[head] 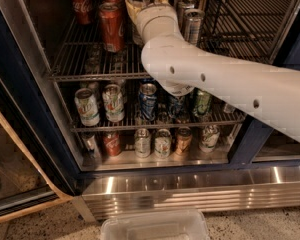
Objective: Pick water bottle from top shelf of fridge
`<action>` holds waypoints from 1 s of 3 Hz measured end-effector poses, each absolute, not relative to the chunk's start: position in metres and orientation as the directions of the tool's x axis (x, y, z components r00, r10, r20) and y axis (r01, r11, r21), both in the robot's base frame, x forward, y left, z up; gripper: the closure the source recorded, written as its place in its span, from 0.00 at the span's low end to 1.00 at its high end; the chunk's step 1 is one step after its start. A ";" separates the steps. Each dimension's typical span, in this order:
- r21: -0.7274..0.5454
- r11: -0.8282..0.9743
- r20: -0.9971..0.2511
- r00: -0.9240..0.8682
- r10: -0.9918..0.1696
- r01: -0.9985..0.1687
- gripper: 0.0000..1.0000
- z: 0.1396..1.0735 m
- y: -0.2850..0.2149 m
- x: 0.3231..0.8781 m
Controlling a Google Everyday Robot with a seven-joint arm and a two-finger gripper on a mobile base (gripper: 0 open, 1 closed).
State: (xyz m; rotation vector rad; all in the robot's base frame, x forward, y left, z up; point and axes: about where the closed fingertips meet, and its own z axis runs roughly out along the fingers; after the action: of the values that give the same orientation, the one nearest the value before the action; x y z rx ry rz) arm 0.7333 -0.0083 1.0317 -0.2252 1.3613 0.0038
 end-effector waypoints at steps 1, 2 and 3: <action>-0.158 0.978 -0.969 0.211 -0.128 -0.133 1.00 1.032 -0.008 0.733; -0.166 0.974 -0.969 0.210 -0.131 -0.154 1.00 1.032 -0.001 0.720; -0.183 0.966 -0.964 0.226 -0.141 -0.180 1.00 1.036 0.011 0.691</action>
Offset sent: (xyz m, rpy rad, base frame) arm -0.0316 0.0167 -0.0052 -0.0214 0.0174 0.0494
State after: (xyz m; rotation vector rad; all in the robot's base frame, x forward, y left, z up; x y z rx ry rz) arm 0.6912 0.0107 1.0358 -0.2797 1.3475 0.0280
